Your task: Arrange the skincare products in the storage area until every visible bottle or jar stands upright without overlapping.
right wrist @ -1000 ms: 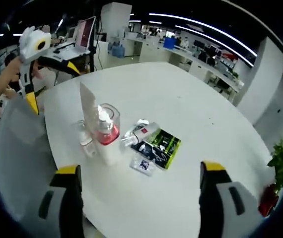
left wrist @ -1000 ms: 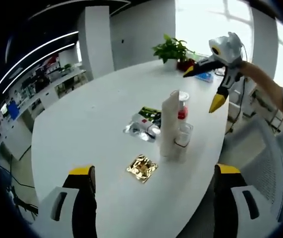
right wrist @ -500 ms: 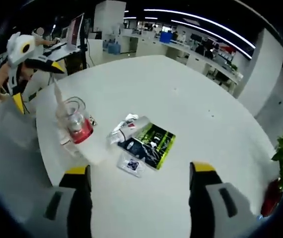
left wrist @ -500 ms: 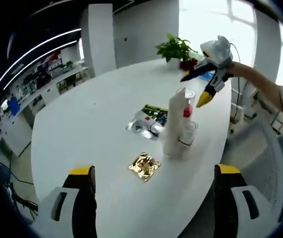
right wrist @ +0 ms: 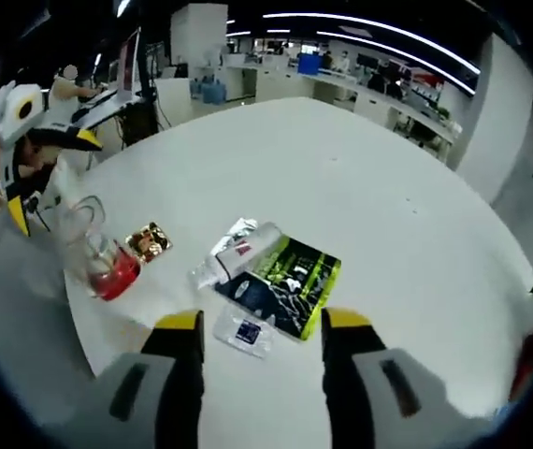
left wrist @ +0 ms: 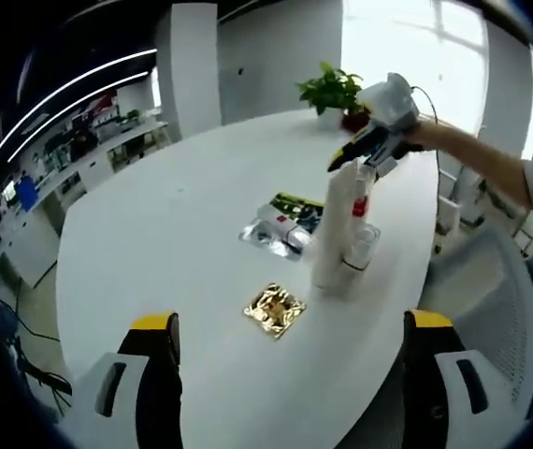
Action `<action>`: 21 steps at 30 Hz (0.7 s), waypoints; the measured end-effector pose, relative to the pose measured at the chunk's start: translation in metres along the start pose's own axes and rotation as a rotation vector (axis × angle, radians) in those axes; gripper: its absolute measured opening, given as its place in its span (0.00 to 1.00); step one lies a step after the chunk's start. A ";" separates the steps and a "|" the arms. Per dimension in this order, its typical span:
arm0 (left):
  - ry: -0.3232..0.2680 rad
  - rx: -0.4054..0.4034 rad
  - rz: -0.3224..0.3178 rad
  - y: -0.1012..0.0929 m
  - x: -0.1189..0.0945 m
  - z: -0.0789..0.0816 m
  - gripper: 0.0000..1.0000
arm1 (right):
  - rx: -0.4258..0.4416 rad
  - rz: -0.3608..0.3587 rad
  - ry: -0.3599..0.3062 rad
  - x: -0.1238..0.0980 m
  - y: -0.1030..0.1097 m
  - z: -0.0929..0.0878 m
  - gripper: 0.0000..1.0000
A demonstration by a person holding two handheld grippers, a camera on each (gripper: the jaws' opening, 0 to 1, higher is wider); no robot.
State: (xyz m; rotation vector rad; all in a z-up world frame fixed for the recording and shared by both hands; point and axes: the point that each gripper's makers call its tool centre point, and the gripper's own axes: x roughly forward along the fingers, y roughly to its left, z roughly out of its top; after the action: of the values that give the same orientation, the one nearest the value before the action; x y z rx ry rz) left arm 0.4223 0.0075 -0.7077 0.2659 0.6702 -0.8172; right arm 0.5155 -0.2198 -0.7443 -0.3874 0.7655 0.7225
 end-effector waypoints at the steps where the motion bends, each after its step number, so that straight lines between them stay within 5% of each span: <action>1: 0.003 -0.005 0.001 0.001 0.000 -0.001 0.97 | 0.013 0.006 0.002 0.002 0.000 0.000 0.50; 21: 0.019 -0.044 -0.019 0.005 0.007 -0.012 0.97 | 0.078 0.122 0.080 0.061 0.014 0.013 0.42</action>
State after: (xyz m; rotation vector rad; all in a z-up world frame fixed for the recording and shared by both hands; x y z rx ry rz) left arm 0.4238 0.0128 -0.7216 0.2282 0.7085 -0.8183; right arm 0.5424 -0.1759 -0.7816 -0.3025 0.8963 0.7923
